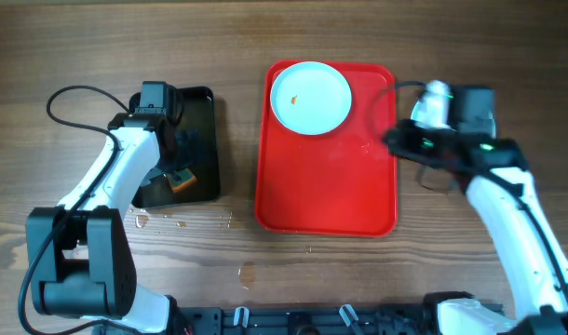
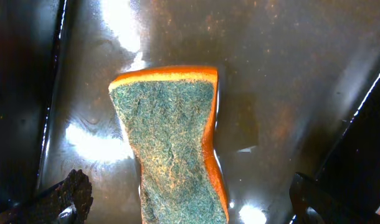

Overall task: Clean dirty plates on tray and stack at the side
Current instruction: 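Move right gripper to the last white plate and grip its rim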

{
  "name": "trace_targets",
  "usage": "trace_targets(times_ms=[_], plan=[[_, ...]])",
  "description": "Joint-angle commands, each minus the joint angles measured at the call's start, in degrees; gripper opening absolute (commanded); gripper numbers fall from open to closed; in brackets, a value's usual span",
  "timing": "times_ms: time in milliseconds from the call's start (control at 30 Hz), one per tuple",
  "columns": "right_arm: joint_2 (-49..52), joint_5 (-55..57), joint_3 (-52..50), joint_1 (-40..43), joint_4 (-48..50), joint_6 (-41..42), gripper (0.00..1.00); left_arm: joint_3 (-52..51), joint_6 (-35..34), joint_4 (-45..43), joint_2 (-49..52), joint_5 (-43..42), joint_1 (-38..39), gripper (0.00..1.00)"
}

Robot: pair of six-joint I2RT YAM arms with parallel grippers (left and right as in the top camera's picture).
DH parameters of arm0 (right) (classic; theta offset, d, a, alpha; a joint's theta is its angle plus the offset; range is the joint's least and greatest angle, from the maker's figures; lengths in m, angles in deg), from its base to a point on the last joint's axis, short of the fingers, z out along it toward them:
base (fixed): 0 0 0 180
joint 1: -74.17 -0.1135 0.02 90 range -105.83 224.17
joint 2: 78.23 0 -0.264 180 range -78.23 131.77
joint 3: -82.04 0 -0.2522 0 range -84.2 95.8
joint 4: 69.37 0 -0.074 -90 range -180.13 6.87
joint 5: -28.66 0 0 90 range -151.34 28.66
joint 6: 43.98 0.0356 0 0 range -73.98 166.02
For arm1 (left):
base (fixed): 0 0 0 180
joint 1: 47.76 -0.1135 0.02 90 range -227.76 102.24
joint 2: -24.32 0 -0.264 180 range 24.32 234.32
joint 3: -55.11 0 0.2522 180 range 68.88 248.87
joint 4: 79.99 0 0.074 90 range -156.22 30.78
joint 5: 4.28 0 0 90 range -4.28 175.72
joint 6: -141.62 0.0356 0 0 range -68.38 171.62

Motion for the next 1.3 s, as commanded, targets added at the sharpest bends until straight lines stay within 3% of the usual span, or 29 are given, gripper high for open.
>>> trace_targets(times_ms=[0,67,133,233,467,600,667,767,900,1000,1067,1100,1167,1267], plan=[[2.6,14.86,6.84,-6.21,3.93,-5.7,0.34,-0.24,0.46,-0.15,-0.72,-0.5,-0.17,1.0],[7.43,14.86,7.06,-6.95,9.97,-7.58,0.34,-0.24,0.46,-0.15,-0.72,-0.5,-0.17,1.0],[13.66,14.67,7.06,-6.95,14.36,-8.98,0.48,-0.24,0.46,-0.15,-0.72,-0.5,-0.17,1.0],[23.15,12.15,7.06,-6.95,21.35,-13.29,0.49,-0.24,0.46,-0.15,-0.72,-0.5,-0.17,1.0],[36.46,12.02,7.06,-6.95,32.02,-12.92,0.35,-0.24,0.46,-0.15,-0.72,-0.5,-0.17,1.0],[39.6,12.04,6.97,-6.95,32.74,-8.22,0.25,-0.24,0.46,-0.15,-0.72,-0.5,-0.17,1.0],[39.67,12.35,6.95,-6.95,30.18,-8.04,0.06,-0.24,0.46,-0.15,-0.72,-0.5,-0.17,1.0],[38.97,16.87,6.95,-6.78,21.46,-1.75,0.04,-0.24,0.46,-0.15,-0.72,-0.5,-0.17,1.0],[36.41,16.17,6.95,-6.86,11.3,0.5,0.04,-0.24,0.46,-0.15,-0.72,-0.5,-0.17,1.0],[33.88,16.09,6.95,-6.84,0.02,10.43,0.04,-0.24,0.44,-0.15,-0.72,-0.52,-0.17,1.0],[33.07,12.46,6.95,-6.86,-5.6,12.85,0.04,-0.24,0.42,-0.13,-0.72,-0.7,-0.17,1.0],[33.0,10.93,6.95,-6.86,-6.82,12.83,0.08,-0.24,0.35,-0.07,-0.72,-1.51,-0.17,1.0],[33.0,9.88,6.95,-6.84,-7.37,12.17,0.29,-0.26,0.26,0.37,-0.72,-4.76,-0.17,1.0],[33.03,13.53,6.95,-6.78,-5.11,8.57,0.34,-0.24,0.26,4.63,-0.72,-10.43,-0.17,1.0]])
